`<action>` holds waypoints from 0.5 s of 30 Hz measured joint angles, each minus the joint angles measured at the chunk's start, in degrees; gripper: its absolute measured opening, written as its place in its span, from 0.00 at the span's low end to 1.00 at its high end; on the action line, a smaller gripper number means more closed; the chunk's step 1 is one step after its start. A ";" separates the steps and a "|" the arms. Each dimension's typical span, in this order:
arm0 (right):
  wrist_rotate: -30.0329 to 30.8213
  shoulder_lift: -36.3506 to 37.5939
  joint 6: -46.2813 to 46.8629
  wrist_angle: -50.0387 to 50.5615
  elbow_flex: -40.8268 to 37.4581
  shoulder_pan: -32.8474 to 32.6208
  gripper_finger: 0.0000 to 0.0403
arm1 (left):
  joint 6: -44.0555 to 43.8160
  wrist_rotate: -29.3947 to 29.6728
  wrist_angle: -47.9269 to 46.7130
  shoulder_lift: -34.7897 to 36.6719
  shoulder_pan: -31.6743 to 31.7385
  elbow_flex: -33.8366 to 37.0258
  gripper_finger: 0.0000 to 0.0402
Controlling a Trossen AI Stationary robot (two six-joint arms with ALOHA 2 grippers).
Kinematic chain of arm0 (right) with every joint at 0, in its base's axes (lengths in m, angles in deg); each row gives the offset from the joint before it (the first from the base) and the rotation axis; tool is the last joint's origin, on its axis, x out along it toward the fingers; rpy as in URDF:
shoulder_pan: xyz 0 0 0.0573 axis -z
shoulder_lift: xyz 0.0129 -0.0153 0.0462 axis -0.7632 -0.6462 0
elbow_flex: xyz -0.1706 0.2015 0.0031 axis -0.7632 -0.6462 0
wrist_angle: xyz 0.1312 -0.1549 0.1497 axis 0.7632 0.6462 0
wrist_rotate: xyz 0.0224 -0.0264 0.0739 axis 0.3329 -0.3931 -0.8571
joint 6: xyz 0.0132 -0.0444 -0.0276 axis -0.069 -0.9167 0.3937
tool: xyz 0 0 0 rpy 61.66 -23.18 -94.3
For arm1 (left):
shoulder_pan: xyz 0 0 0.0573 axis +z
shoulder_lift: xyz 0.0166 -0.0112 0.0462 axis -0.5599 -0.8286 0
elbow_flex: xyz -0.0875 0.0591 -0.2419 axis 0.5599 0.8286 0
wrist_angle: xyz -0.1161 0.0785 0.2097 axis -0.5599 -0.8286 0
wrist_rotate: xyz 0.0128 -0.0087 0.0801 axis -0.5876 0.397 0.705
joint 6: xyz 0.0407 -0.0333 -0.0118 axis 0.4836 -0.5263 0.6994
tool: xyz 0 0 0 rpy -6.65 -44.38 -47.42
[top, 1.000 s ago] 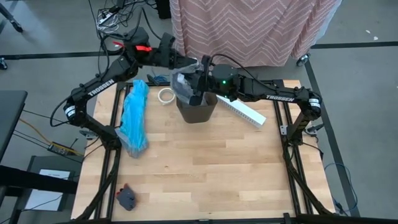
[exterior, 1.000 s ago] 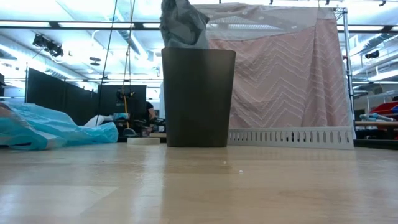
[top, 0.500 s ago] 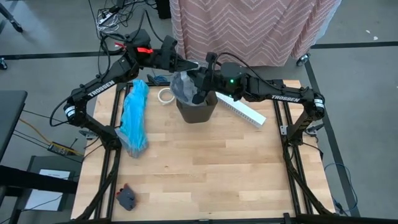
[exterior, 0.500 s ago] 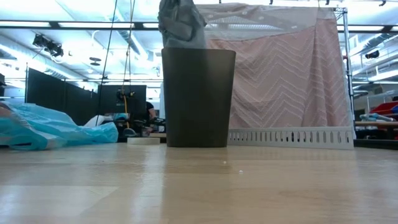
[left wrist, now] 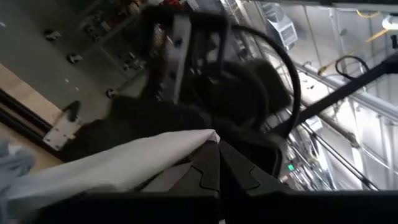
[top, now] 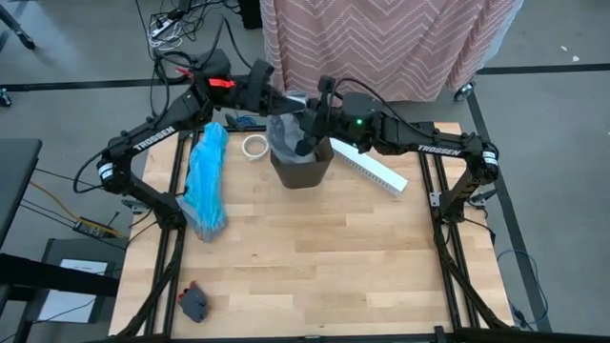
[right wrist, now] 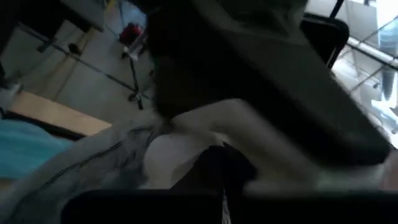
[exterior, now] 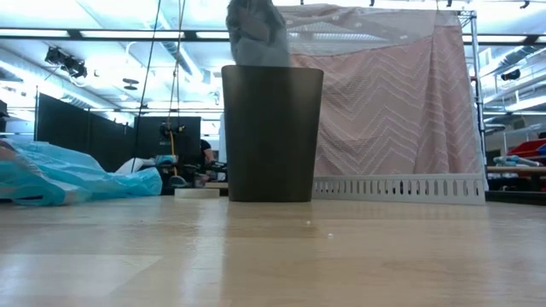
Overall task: Place trash/remove bag and relplace
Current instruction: Remove the trash bag from the trash bin
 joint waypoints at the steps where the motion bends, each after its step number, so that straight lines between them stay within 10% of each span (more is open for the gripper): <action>1: -0.80 0.00 0.00 -0.60 0.00 0.00 0.00 | 0.00 0.00 0.01 -0.05 -0.54 -0.01 0.00; 15: -9.01 -0.54 3.96 7.33 0.00 -0.67 0.00 | -1.62 -2.58 1.28 -0.61 3.14 -0.02 0.00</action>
